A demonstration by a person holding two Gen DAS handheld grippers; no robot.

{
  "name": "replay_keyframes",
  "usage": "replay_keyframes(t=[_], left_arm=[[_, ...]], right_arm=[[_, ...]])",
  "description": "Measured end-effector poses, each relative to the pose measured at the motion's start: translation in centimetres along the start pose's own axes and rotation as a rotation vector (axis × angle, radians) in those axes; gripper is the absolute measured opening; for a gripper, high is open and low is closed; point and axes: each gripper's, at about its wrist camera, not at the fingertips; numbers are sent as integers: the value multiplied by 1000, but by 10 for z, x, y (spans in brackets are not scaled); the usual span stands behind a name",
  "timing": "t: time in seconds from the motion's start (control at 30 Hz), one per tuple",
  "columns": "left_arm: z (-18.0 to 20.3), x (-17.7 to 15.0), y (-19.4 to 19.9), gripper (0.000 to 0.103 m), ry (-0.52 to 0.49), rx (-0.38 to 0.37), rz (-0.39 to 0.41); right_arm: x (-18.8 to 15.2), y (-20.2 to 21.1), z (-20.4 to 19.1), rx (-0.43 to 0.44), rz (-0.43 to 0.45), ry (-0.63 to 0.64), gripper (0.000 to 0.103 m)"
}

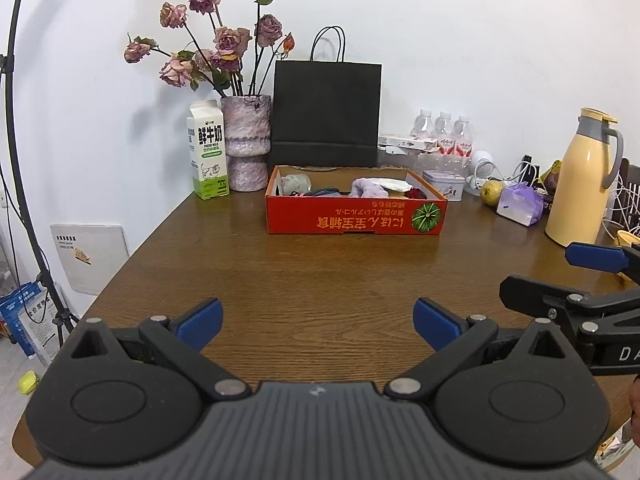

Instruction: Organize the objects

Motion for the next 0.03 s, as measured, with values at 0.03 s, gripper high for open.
replay_keyframes(t=[0.03], left_arm=[[0, 1, -1, 103, -1, -2, -2]], right_arm=[[-1, -1, 0, 0, -1, 0, 103]])
Point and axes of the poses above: each gripper's, at about its wrist camera, not at the fingertips, and y roughly against the way its jaws point, z to its right, x to its top, and after that the axes turned 15 degrees about -z, right-handed
